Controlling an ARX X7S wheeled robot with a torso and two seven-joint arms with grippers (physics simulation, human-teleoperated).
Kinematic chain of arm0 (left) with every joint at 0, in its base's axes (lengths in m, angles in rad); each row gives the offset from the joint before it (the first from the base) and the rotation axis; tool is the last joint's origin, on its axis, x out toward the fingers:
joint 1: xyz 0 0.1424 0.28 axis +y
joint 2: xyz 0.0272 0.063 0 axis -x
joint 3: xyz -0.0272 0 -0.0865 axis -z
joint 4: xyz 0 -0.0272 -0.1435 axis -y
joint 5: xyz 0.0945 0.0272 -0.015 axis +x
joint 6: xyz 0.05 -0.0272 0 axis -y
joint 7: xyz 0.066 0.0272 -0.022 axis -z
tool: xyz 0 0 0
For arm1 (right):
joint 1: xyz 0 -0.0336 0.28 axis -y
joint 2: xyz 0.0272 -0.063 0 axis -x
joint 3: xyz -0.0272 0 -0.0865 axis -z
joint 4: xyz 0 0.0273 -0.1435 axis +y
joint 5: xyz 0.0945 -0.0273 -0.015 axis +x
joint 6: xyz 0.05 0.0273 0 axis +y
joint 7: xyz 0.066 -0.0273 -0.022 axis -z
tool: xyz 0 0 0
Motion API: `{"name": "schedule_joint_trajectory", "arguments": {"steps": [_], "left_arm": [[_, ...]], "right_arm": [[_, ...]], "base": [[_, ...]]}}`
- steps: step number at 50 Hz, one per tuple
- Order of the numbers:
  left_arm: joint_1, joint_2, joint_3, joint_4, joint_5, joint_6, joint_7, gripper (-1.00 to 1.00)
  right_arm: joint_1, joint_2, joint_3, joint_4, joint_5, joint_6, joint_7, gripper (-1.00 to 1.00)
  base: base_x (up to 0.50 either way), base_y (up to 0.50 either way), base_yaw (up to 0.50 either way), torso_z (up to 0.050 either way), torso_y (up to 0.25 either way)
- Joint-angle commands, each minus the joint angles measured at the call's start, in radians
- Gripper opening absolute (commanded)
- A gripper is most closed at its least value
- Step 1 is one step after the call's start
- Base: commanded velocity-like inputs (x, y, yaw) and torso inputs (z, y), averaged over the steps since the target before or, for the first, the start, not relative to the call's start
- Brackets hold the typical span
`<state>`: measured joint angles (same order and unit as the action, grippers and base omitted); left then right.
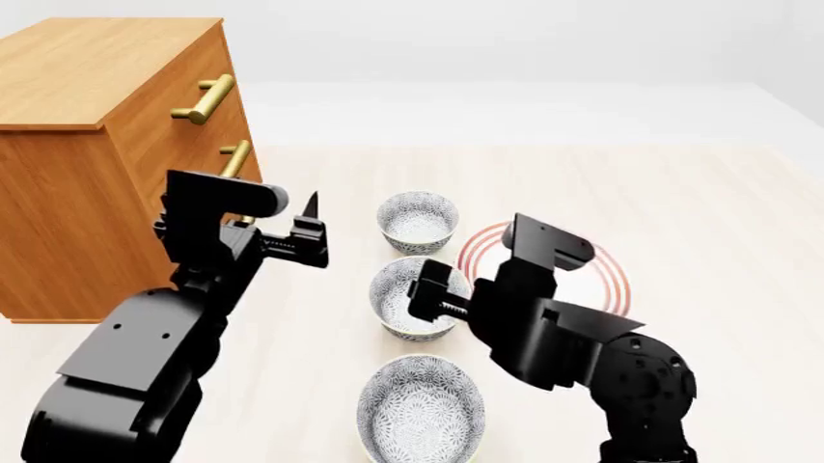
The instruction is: Stack the bowl in the middle on the bowl at the back.
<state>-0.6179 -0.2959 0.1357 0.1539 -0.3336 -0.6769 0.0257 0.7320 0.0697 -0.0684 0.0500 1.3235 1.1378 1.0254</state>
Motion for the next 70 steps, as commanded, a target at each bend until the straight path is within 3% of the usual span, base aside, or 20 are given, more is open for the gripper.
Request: {"name": "schedule_joint_trajectory", "arguments": {"steps": [1, 70], "left_arm": [[-0.010, -0.006, 0.002, -0.026, 0.003, 0.015, 0.001, 1.00], [-0.030, -0.023, 0.012, -0.121, 0.002, 0.072, -0.001, 1.00]], "right_arm": [[0.026, 0.004, -0.041, 0.065, -0.034, -0.048, -0.053, 1.00], [0.079, 0.024, -0.191, 0.303, -0.114, -0.207, -0.213, 1.00]], "base": [[0.00, 0.00, 0.00, 0.000, 0.000], [0.00, 0.00, 0.00, 0.000, 0.000]]}}
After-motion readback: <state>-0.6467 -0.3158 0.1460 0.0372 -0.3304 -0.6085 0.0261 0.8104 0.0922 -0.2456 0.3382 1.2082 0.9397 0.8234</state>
